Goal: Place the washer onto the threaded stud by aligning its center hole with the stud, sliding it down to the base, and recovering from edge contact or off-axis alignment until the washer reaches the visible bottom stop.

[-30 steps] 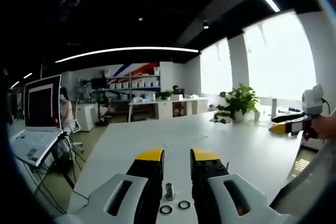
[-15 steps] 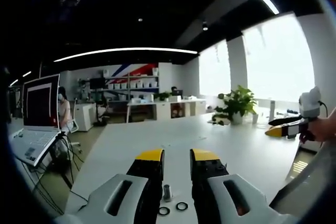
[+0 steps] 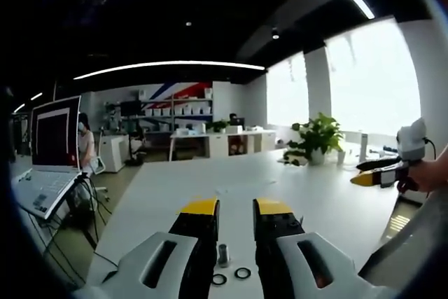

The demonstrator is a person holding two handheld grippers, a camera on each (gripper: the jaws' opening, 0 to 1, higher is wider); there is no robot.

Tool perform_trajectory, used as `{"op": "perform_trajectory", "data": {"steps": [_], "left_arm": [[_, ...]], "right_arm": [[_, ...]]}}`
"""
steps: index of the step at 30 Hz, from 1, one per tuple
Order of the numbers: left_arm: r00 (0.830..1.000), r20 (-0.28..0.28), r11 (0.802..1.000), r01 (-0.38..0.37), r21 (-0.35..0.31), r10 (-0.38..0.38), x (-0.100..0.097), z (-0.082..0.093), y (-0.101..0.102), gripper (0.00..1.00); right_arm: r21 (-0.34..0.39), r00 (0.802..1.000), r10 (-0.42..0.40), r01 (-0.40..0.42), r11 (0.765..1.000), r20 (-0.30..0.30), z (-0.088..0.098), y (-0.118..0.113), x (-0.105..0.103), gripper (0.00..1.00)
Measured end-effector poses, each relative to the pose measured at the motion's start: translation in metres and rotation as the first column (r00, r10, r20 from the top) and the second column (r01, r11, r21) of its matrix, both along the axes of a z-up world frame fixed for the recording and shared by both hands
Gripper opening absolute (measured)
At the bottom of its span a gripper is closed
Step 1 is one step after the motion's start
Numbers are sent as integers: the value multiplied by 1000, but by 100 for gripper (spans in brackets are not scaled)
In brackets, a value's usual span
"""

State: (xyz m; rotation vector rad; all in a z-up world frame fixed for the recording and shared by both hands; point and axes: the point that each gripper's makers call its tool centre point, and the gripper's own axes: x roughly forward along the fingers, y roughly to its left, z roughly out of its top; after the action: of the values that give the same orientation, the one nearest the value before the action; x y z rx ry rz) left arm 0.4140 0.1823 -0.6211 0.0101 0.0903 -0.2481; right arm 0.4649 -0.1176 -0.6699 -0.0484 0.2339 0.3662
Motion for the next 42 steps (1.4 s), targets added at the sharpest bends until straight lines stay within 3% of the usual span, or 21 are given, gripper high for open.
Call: {"op": "perform_trajectory", "data": {"steps": [17,23,26,30,42], "left_arm": [[999,-13,998,50,-25,-50,0,-2,-14,17],[997,-35,998,63,-12,-64,-1,-6,-18,17],[997,-17,996,81,42,-81,-3,-3,-22,15],[993,-13,993,115,12,-115,-5,-2,-31,15],[994,-19,994,108,-20,-109,-2,-2,-28,16]], "right_arm": [[-29,995,-47,44,999,-87,-28,6,-2,58],[-35,991,-45,41,999,-125,-39,16,-5,51],[-38,990,-49,44,998,-135,-41,18,-6,50],[-55,988,-54,47,997,-147,-43,19,-9,50],[-80,981,-44,29,996,-187,-52,20,-10,46]]}}
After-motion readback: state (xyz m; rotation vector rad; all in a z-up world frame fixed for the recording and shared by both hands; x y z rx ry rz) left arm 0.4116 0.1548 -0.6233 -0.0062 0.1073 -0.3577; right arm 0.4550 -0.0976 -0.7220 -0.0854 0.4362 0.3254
